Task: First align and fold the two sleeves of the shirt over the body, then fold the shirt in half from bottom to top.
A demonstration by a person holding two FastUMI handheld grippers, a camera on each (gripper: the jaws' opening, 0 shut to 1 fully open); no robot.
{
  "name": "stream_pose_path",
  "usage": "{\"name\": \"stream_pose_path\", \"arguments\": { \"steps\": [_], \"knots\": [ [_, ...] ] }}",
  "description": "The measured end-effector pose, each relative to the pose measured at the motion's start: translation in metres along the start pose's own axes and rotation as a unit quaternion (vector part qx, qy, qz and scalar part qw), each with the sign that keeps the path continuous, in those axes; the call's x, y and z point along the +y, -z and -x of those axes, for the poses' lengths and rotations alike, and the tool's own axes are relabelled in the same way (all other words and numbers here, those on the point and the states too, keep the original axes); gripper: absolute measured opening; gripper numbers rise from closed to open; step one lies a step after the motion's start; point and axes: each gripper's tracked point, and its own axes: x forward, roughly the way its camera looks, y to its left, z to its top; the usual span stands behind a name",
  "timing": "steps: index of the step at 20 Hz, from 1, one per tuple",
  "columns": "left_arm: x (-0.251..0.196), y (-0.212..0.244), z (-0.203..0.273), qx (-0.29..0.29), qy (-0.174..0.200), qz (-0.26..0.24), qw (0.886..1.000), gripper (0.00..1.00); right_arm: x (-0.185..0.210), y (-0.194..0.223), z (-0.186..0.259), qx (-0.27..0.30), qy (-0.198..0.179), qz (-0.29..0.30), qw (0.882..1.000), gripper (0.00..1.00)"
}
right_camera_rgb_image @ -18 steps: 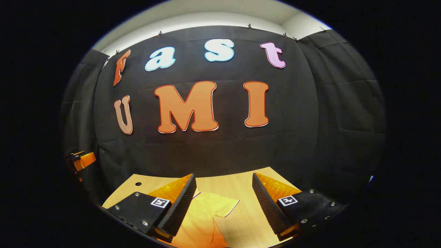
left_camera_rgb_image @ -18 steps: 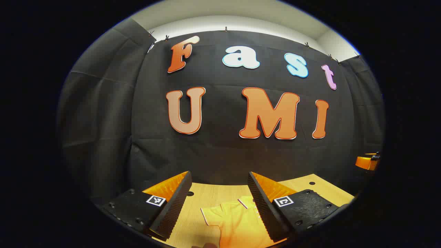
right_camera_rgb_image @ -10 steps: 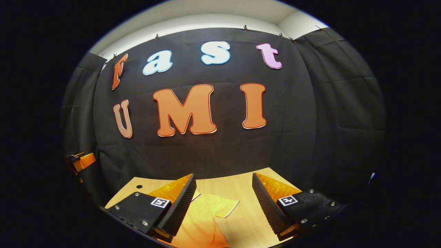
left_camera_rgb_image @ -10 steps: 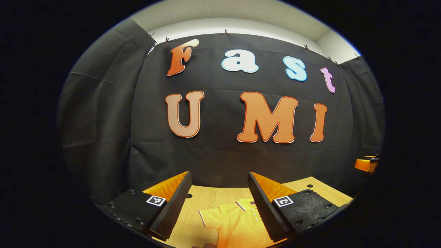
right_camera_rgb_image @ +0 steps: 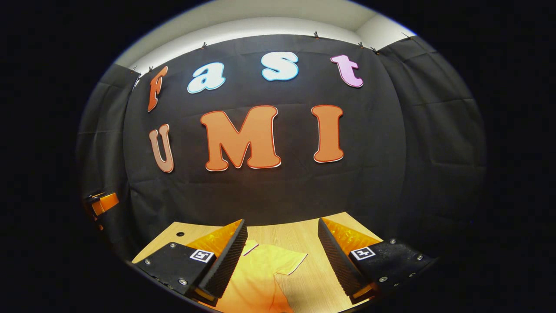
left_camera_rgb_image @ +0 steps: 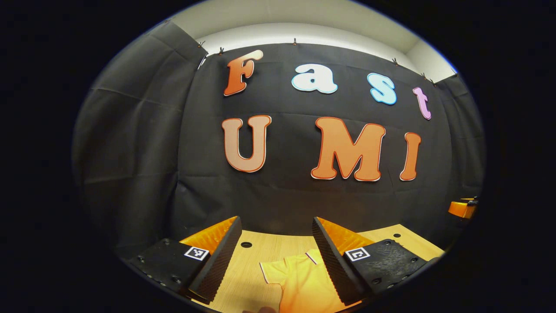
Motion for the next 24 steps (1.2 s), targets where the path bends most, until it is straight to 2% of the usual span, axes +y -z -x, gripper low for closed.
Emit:
{"name": "stream_pose_path", "arguments": {
  "steps": [5,10,14,19,22,24],
  "knots": [
    [0.008,0.003,0.005,0.0,-0.003,0.001,1.0,0.98,0.006,0.003,0.0,0.01,-0.007,-0.002,1.0,0.99],
    [0.008,0.011,0.004,0.007,0.002,0.002,1.0,0.98,0.002,0.005,-0.011,0.023,0.004,-0.016,1.0,0.99],
    [0.013,0.012,0.003,0.009,0.005,-0.007,1.0,0.98,-0.003,0.021,-0.036,0.076,0.015,-0.042,0.996,0.98],
    [0.024,0.019,-0.005,0.018,0.003,-0.008,1.0,0.98,-0.016,0.044,-0.083,0.157,0.036,-0.097,0.982,0.99],
    [0.034,0.023,-0.011,0.024,-0.002,-0.011,1.0,0.98,-0.023,0.071,-0.114,0.213,0.054,-0.122,0.968,0.98],
    [0.038,0.025,-0.016,0.027,-0.007,-0.014,1.0,0.98,-0.028,0.092,-0.133,0.251,0.064,-0.15,0.954,0.98]
  ]
}}
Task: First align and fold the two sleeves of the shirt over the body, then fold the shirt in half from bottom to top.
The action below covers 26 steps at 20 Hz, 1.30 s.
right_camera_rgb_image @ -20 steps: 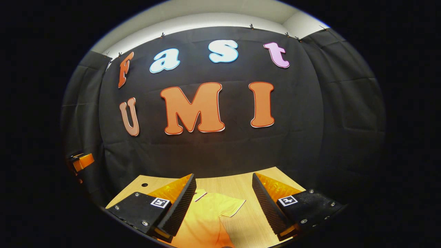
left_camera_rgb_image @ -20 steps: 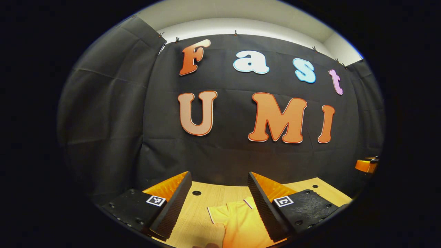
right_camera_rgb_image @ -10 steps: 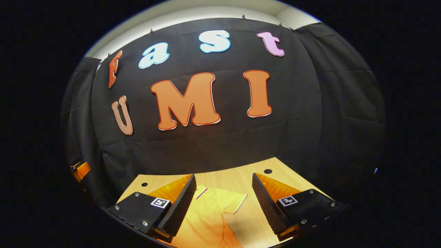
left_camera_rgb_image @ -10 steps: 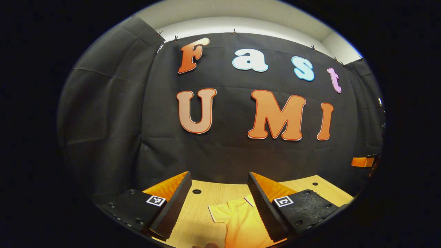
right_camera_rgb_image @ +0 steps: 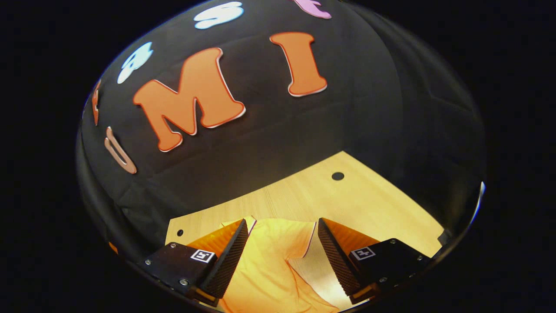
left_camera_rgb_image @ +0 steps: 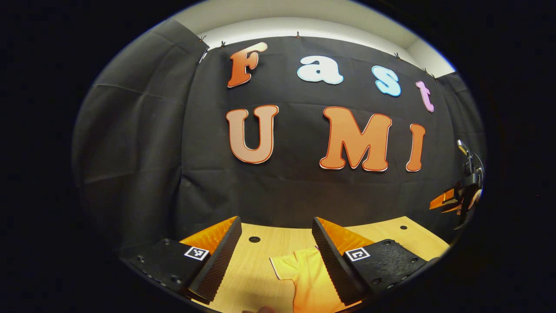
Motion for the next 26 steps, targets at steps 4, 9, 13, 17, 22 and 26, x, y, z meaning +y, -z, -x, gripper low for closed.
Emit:
{"name": "stream_pose_path", "arguments": {
  "steps": [4,9,13,17,22,26],
  "knots": [
    [0.014,0.009,-0.011,0.01,-0.012,-0.005,1.0,0.98,-0.022,0.029,-0.063,0.086,0.042,-0.022,0.995,0.98],
    [0.027,0.026,-0.03,0.033,-0.027,-0.004,0.999,0.98,-0.04,0.084,-0.136,0.187,0.083,-0.042,0.978,0.99],
    [0.035,0.043,-0.045,0.055,-0.035,0.001,0.998,0.98,-0.05,0.131,-0.177,0.262,0.106,-0.045,0.958,0.99],
    [0.046,0.058,-0.052,0.077,-0.047,-0.001,0.996,0.98,-0.065,0.158,-0.2,0.293,0.139,-0.041,0.945,0.98],
    [0.059,0.062,-0.061,0.089,-0.063,-0.006,0.994,0.98,-0.066,0.175,-0.213,0.307,0.153,-0.028,0.939,0.96],
    [0.056,0.061,-0.064,0.092,-0.062,-0.012,0.994,0.98,-0.073,0.182,-0.217,0.309,0.174,-0.011,0.935,0.94]
  ]
}}
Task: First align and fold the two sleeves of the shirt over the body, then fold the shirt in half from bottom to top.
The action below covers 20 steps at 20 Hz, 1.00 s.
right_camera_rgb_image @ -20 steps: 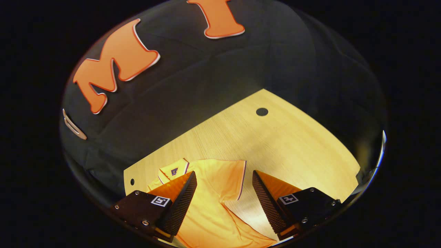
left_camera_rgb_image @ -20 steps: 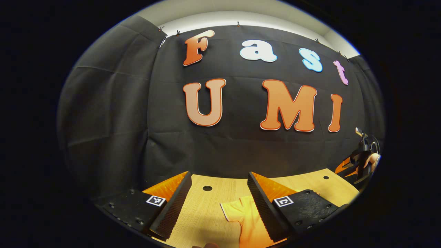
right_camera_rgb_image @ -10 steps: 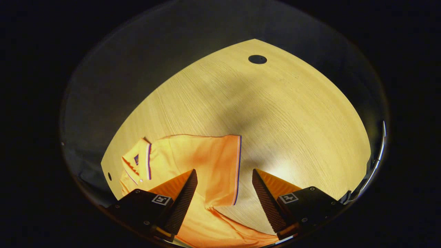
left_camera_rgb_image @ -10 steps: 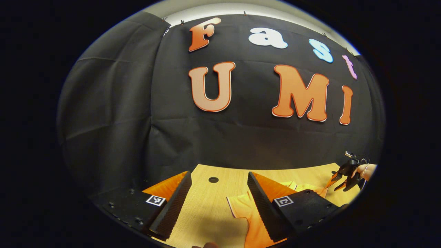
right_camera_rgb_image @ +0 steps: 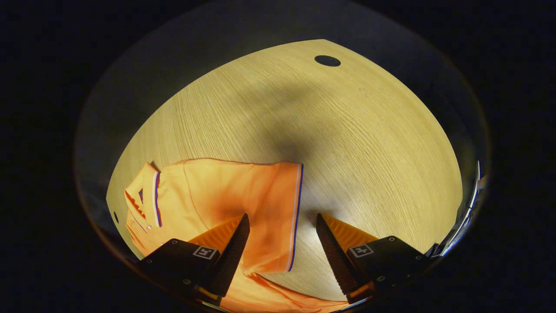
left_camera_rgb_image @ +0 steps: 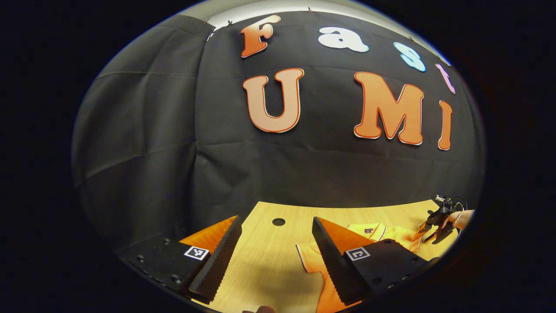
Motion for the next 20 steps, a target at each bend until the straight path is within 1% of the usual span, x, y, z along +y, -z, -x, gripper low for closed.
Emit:
{"name": "stream_pose_path", "arguments": {
  "steps": [2,3,4,5,7,8,9,11,12,13,14,16,17,18,20],
  "knots": [
    [-0.001,-0.001,0.0,0.001,0.003,-0.003,1.0,0.98,0.001,-0.002,-0.001,-0.004,0.001,0.003,1.0,0.92],
    [-0.001,-0.001,0.0,0.0,0.004,-0.003,1.0,0.98,0.0,-0.002,-0.001,-0.009,0.009,0.006,1.0,0.92],
    [-0.001,-0.002,0.0,-0.001,0.006,-0.003,1.0,0.98,-0.003,-0.002,-0.003,-0.016,0.022,0.016,1.0,0.9],
    [-0.002,-0.002,0.0,-0.001,0.007,-0.003,1.0,0.98,-0.002,-0.003,-0.002,-0.026,0.023,0.024,0.999,0.87],
    [-0.003,0.0,-0.001,0.001,0.011,0.002,1.0,0.98,0.004,-0.003,-0.002,-0.036,0.022,0.031,0.999,0.79],
    [-0.005,0.002,-0.001,0.004,0.013,0.006,1.0,0.98,0.006,-0.001,-0.003,-0.036,0.021,0.031,0.999,0.67],
    [-0.003,0.005,0.0,0.006,0.016,0.011,1.0,0.98,0.007,-0.002,-0.003,-0.035,0.021,0.027,0.999,0.69],
    [0.0,0.007,0.0,0.006,0.018,0.015,1.0,0.98,0.007,-0.001,-0.001,-0.034,0.023,0.012,0.999,0.44],
    [0.002,0.009,0.001,0.006,0.017,0.014,1.0,0.98,0.008,-0.001,-0.002,-0.038,0.022,0.008,0.999,0.25],
    [0.004,0.013,0.003,0.008,0.017,0.012,1.0,0.98,0.008,-0.003,-0.006,-0.045,0.019,0.001,0.999,0.23],
    [0.007,0.014,0.003,0.009,0.017,0.011,1.0,0.98,0.01,-0.004,-0.002,-0.05,0.014,0.0,0.999,0.05],
    [0.013,0.016,0.004,0.01,0.02,0.012,1.0,0.98,0.01,-0.007,0.001,-0.054,0.003,0.003,0.999,0.05],
    [0.017,0.015,0.003,0.011,0.02,0.011,1.0,0.98,0.012,-0.007,0.008,-0.056,-0.003,-0.003,0.998,0.0],
    [0.02,0.017,0.005,0.01,0.02,0.01,1.0,0.96,0.013,-0.011,0.008,-0.068,-0.007,-0.006,0.998,0.0],
    [0.029,0.014,0.005,0.006,0.02,0.01,1.0,0.98,0.021,-0.019,0.021,-0.097,-0.017,-0.004,0.995,0.0]
  ]
}}
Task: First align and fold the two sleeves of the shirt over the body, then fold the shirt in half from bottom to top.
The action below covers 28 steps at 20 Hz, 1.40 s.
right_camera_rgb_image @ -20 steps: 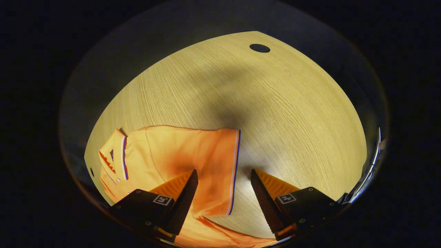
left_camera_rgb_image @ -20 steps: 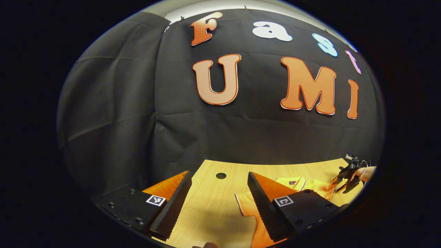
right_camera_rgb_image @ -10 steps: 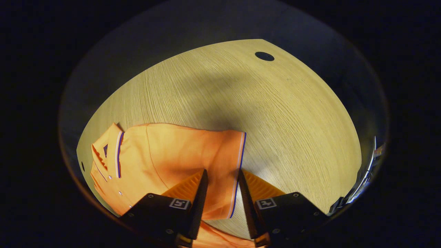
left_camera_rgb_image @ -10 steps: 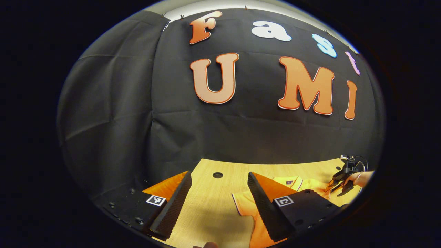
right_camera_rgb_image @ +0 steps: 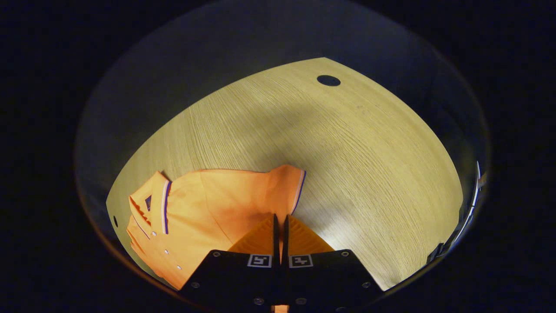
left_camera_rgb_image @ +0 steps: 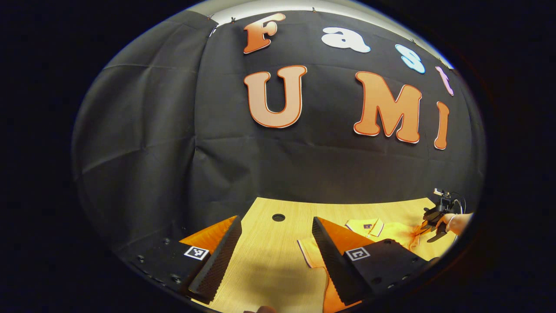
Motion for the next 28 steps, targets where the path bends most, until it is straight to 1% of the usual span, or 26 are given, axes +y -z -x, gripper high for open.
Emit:
{"name": "stream_pose_path", "arguments": {
  "steps": [2,5,8,12,16,17,19,20,21,22,24,25,26,27,28],
  "knots": [
    [0.005,0.001,-0.002,-0.001,0.002,0.001,1.0,0.98,0.008,-0.002,0.014,-0.013,-0.006,0.014,1.0,0.0],
    [0.012,-0.003,-0.002,-0.005,0.009,0.004,1.0,0.98,0.022,-0.007,0.036,-0.048,-0.011,0.058,0.997,0.0],
    [0.015,-0.004,0.0,-0.009,0.017,0.005,1.0,0.98,0.051,-0.005,0.059,-0.07,-0.035,0.095,0.992,0.0],
    [0.019,-0.007,-0.001,-0.012,0.028,0.004,1.0,0.98,0.099,0.012,0.082,-0.073,-0.084,0.124,0.986,0.0],
    [0.027,-0.005,0.003,-0.012,0.032,0.004,0.999,0.98,0.132,0.033,0.088,-0.065,-0.116,0.142,0.981,0.02],
    [0.029,-0.004,0.006,-0.011,0.033,0.004,0.999,0.98,0.141,0.043,0.089,-0.057,-0.13,0.143,0.979,0.02],
    [0.034,-0.001,0.01,-0.01,0.031,0.004,0.999,0.98,0.164,0.056,0.093,-0.048,-0.17,0.153,0.972,0.07],
    [0.037,0.0,0.012,-0.009,0.029,0.004,1.0,0.98,0.174,0.062,0.098,-0.046,-0.19,0.156,0.968,0.13],
    [0.04,0.002,0.013,-0.007,0.027,0.005,1.0,0.98,0.183,0.065,0.105,-0.047,-0.207,0.155,0.965,0.13],
    [0.042,0.004,0.014,-0.005,0.027,0.007,1.0,0.98,0.193,0.068,0.106,-0.048,-0.221,0.153,0.962,0.23],
    [0.043,0.005,0.016,-0.001,0.03,0.015,0.999,0.98,0.2,0.065,0.115,-0.066,-0.233,0.155,0.958,0.7],
    [0.042,0.006,0.016,0.001,0.033,0.018,0.999,0.98,0.2,0.064,0.119,-0.078,-0.231,0.16,0.957,0.93],
    [0.039,0.007,0.017,0.006,0.034,0.021,0.999,0.98,0.196,0.063,0.123,-0.091,-0.226,0.165,0.956,0.93],
    [0.038,0.008,0.016,0.01,0.034,0.023,0.999,0.98,0.192,0.06,0.128,-0.103,-0.222,0.171,0.955,0.99],
    [0.034,0.008,0.016,0.013,0.038,0.025,0.999,0.98,0.188,0.056,0.135,-0.117,-0.218,0.178,0.952,0.99]
  ]
}}
